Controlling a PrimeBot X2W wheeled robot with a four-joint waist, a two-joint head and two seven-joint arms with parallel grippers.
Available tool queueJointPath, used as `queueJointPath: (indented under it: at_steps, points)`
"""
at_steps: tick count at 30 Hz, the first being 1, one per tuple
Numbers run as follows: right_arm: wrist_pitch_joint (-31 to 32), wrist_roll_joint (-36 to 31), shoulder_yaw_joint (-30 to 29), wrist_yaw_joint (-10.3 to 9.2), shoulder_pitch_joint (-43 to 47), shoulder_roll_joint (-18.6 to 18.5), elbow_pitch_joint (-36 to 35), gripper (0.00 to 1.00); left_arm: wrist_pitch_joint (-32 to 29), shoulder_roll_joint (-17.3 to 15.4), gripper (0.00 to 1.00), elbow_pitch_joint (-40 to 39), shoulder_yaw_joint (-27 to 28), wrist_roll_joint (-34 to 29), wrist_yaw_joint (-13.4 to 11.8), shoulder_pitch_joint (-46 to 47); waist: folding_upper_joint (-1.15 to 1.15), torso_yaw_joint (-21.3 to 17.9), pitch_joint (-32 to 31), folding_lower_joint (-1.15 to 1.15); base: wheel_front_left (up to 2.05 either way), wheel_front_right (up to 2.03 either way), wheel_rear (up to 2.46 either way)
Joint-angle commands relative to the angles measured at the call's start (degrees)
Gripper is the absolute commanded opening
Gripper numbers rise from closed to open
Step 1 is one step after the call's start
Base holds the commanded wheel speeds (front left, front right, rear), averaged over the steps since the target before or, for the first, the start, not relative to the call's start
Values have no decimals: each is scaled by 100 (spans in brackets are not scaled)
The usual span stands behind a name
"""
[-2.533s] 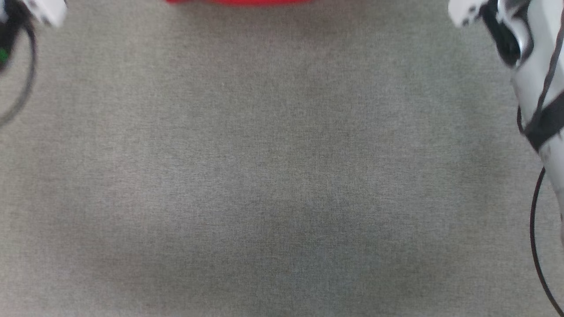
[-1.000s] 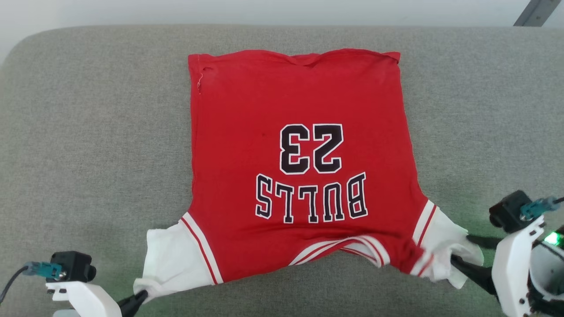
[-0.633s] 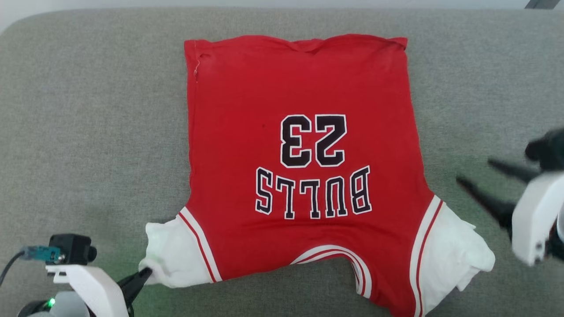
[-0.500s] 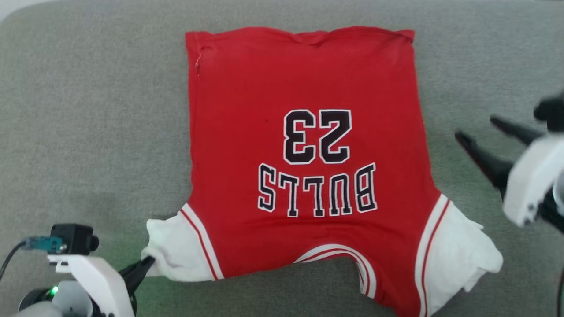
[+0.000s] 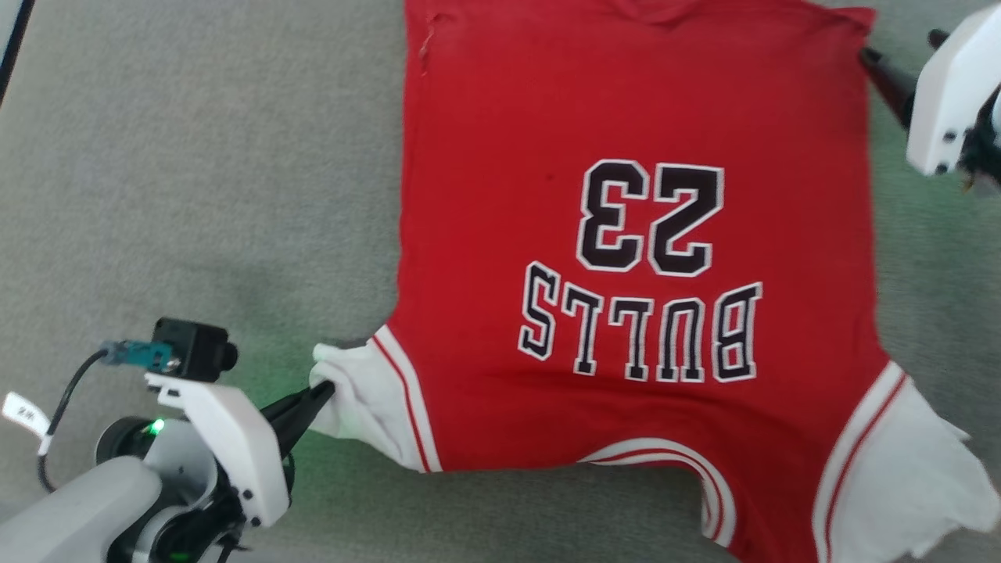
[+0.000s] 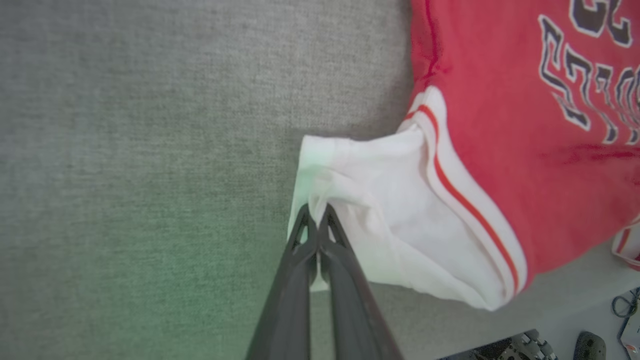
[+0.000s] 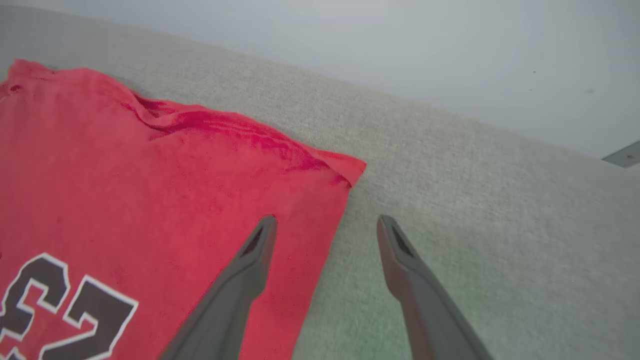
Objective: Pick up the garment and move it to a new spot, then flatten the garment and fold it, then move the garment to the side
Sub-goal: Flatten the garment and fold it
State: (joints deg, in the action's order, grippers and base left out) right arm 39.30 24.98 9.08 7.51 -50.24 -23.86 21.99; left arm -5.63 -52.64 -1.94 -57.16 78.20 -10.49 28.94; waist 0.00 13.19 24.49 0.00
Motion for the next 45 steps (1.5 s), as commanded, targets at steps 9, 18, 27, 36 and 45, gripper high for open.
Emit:
queueJointPath:
  at_steps: [9,18,27,36,45]
  points:
    - [1161,-564,-300,-3,-1294,197,2229,100,-136,601,0,555,-126,-222,370,472,0,714,554,0,0,0,0]
    - [2261,-1053,-351,-2,-1123,333,3276,0,-124,866,0,1014,-157,-146,588,528,0,816,510,0,0,0,0]
    - [2073,-599,40,-3,-1052,330,2349,0,15,592,0,1127,14,-29,553,361,0,360,145,0,0,0,0]
    - [2396,599,472,-4,128,-197,336,0,121,57,0,728,132,115,257,8,0,-244,-348,0,0,0,0]
    - [3091,1161,-148,-4,2101,-396,-1744,0,118,-272,0,340,197,228,-13,-181,0,-694,-600,0,0,0,0]
